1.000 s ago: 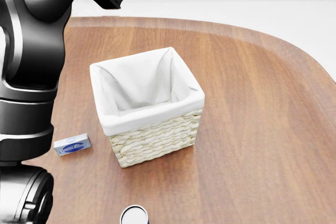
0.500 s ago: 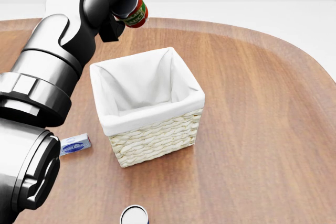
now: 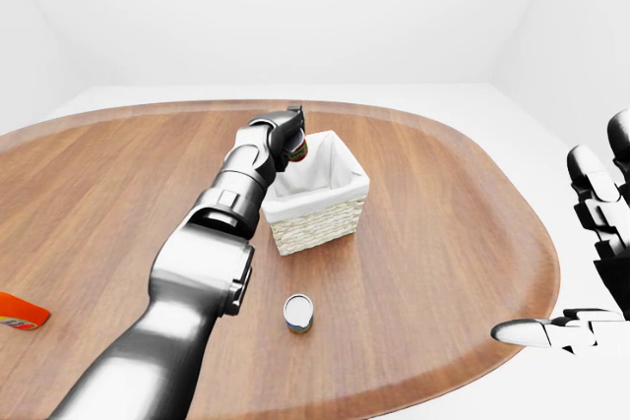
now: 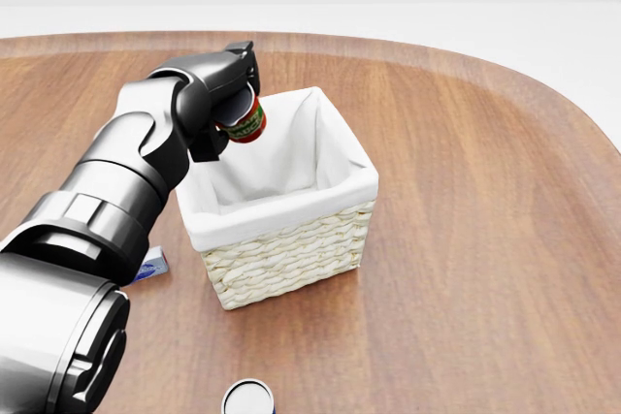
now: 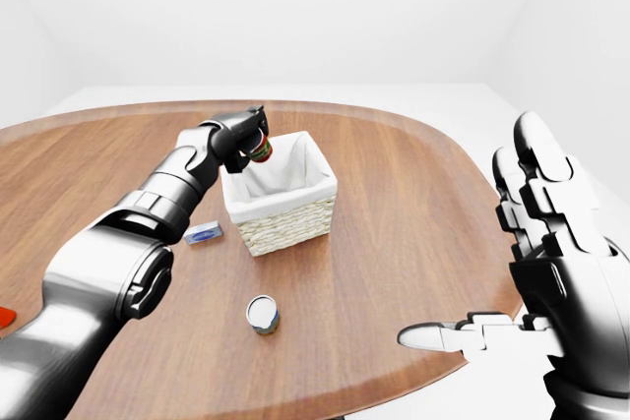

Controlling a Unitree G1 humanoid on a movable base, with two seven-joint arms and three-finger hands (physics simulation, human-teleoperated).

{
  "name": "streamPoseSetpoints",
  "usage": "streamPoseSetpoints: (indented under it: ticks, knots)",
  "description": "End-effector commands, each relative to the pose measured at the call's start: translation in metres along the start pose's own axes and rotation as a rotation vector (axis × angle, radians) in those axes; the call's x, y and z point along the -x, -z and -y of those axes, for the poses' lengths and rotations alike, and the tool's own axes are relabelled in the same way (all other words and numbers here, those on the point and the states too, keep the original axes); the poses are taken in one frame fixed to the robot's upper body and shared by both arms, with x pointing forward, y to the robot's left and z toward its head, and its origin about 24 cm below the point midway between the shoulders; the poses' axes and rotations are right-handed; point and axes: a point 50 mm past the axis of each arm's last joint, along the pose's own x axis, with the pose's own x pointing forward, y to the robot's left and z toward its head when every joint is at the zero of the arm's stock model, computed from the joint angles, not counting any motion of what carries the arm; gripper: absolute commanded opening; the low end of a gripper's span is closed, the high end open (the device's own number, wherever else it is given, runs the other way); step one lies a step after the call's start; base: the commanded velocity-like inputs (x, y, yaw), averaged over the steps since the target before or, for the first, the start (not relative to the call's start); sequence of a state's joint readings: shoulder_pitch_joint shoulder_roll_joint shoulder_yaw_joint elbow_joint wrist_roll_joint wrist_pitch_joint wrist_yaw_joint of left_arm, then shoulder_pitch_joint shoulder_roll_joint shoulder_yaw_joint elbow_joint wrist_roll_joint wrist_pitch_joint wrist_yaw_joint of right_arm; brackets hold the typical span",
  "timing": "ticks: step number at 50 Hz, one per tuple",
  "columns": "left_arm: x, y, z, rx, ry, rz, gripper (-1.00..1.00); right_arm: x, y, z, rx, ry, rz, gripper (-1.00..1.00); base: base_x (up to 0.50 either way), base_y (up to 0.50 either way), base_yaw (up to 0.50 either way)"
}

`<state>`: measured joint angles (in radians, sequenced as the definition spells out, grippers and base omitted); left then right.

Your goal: Pick up the tomato sauce, and put it in the basket.

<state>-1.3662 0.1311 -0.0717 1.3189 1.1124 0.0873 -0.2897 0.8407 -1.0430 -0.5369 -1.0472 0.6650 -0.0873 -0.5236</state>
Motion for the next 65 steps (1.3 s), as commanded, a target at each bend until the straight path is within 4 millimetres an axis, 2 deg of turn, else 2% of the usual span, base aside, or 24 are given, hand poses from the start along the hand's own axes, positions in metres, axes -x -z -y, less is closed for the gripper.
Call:
streamPoseSetpoints:
  ticks: [1,14,15,16,18,19,65]
  knots:
    - [-0.002,0.005,0.012,0.019,0.014,-0.010,-1.00,0.001,0.001,0.000,0.001,0.002,-0.005,1.00,0.00,0.00,0.00]
    - [-0.001,0.010,0.008,0.038,0.009,-0.019,-1.00,0.001,0.001,-0.001,-0.001,-0.001,-0.002,1.00,0.00,0.00,0.00]
    - [-0.001,0.010,0.007,0.034,0.010,-0.019,-0.74,0.001,0.001,-0.001,-0.002,-0.002,0.000,1.00,0.00,0.00,0.00]
    - [-0.001,0.010,0.006,0.033,0.009,-0.018,-0.25,0.000,0.001,-0.002,-0.003,-0.003,0.001,1.00,0.00,0.00,0.00]
    - [-0.001,0.010,0.006,0.033,0.009,-0.018,-0.25,0.000,0.001,-0.002,-0.003,-0.004,0.001,1.00,0.00,0.00,0.00]
    - [-0.001,0.009,0.008,0.039,0.016,-0.016,1.00,0.000,0.001,-0.002,-0.001,-0.005,0.002,1.00,0.00,0.00,0.00]
    - [-0.001,0.015,0.007,0.024,0.025,-0.030,1.00,-0.001,0.000,-0.001,0.000,-0.009,0.004,1.00,0.00,0.00,0.00]
